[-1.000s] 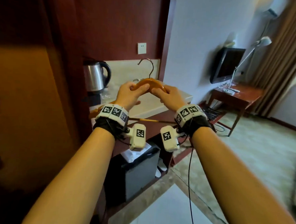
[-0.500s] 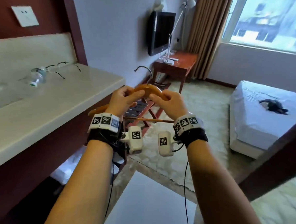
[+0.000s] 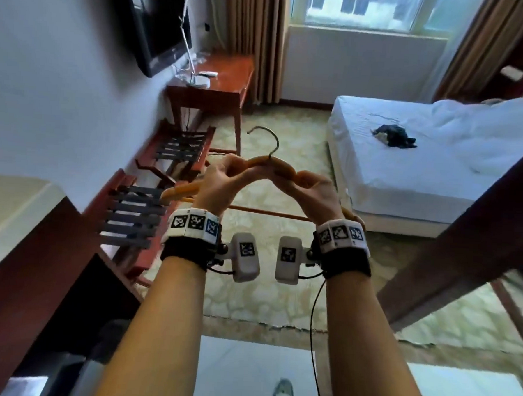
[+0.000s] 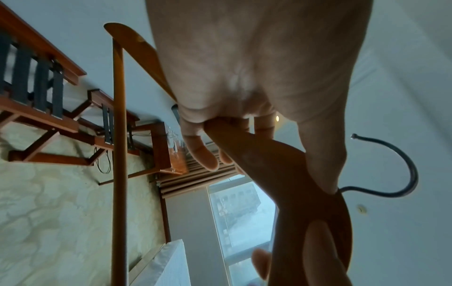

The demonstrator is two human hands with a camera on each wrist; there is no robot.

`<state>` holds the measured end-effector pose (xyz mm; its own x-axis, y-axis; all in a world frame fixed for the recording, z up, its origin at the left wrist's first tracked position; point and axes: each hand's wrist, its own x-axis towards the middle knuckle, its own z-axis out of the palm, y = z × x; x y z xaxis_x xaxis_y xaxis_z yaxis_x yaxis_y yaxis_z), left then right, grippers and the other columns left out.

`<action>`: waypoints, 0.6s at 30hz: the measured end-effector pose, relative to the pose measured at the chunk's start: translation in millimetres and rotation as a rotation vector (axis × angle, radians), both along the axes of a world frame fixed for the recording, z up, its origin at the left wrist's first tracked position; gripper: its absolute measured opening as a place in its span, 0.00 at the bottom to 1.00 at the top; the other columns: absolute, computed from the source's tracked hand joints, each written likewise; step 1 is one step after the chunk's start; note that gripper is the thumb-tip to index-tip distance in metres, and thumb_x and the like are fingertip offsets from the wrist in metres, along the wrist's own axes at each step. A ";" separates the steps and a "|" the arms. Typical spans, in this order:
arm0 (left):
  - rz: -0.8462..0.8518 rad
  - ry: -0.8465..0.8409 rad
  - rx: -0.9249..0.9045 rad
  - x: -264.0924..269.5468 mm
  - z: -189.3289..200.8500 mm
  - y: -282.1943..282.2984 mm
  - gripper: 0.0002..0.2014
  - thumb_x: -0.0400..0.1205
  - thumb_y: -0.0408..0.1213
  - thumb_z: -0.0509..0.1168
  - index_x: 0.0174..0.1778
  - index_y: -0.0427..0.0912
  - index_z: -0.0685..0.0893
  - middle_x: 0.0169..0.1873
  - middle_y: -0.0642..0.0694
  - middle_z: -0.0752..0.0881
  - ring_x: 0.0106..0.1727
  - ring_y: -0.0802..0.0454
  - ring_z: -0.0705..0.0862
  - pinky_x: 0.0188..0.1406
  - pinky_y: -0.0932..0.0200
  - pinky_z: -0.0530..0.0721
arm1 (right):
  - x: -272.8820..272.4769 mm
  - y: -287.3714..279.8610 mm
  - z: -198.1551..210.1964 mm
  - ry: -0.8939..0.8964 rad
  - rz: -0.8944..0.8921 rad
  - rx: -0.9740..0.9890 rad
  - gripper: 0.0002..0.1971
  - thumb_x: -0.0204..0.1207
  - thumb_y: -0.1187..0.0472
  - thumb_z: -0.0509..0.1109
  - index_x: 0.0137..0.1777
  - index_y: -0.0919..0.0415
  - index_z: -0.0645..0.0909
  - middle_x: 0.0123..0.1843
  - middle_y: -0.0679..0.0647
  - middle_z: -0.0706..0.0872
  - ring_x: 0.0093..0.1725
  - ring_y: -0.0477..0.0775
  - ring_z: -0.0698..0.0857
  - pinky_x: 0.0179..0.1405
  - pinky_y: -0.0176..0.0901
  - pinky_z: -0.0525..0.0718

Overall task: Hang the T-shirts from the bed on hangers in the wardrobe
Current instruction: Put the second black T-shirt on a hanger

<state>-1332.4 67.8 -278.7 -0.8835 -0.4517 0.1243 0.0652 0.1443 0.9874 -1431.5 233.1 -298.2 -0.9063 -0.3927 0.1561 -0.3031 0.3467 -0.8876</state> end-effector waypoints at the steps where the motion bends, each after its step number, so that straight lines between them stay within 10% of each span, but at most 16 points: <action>1: -0.014 -0.011 -0.006 -25.0 -6.3 -2.5 0.24 0.67 0.58 0.79 0.49 0.46 0.84 0.46 0.36 0.85 0.47 0.44 0.84 0.54 0.44 0.84 | -20.5 0.3 -5.2 -0.012 -0.009 0.006 0.32 0.54 0.19 0.74 0.39 0.49 0.86 0.26 0.42 0.80 0.31 0.44 0.77 0.42 0.52 0.72; 5: -0.052 -0.046 -0.045 -130.3 -26.8 -9.3 0.27 0.65 0.62 0.79 0.50 0.46 0.84 0.55 0.34 0.86 0.59 0.37 0.86 0.65 0.35 0.83 | -114.9 1.4 -25.1 -0.041 -0.034 0.039 0.28 0.60 0.25 0.74 0.38 0.51 0.86 0.22 0.39 0.75 0.28 0.41 0.74 0.43 0.50 0.69; 18: -0.086 -0.036 0.051 -459.7 -24.6 -33.6 0.23 0.64 0.61 0.78 0.44 0.49 0.83 0.40 0.49 0.83 0.48 0.51 0.83 0.64 0.40 0.83 | -422.1 -17.5 -1.8 -0.129 -0.067 0.087 0.21 0.66 0.30 0.76 0.34 0.47 0.85 0.25 0.37 0.78 0.32 0.40 0.78 0.50 0.48 0.73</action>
